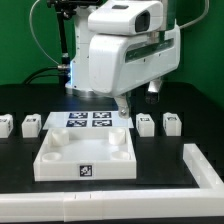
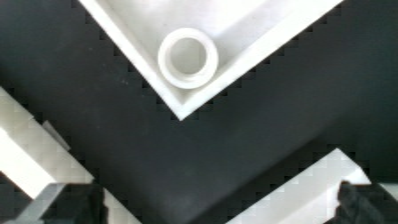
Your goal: Assemble one leg
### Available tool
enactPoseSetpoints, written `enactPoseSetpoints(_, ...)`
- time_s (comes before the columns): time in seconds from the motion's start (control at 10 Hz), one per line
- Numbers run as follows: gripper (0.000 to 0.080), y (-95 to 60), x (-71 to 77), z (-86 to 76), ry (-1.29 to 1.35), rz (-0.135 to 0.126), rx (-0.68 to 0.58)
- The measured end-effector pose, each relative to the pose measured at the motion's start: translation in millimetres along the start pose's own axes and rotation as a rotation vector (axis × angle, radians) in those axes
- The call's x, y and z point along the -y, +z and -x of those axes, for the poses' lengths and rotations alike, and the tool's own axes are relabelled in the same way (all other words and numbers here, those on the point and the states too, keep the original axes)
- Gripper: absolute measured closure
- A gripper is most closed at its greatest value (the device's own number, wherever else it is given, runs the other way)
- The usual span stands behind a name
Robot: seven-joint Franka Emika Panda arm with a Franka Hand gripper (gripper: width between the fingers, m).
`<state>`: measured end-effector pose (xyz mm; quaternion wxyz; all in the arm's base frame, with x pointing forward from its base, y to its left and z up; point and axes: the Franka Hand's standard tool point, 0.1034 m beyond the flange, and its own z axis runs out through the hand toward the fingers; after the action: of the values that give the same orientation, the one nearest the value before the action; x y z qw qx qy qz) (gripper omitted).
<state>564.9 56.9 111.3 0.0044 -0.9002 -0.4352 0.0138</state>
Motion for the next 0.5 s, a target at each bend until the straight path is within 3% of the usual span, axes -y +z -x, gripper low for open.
enactPoseSetpoints(0.3,0.015,2.2,1.9,4.4,-0.061,0.001,0.0)
enactPoseSetpoints(0.4,0.015,9.5,14.7,25.8,-0.097,0.012,-0.007)
enactPoseSetpoints(0.5,0.015,16.9,29.6,57.0,-0.183,0.0,0.009)
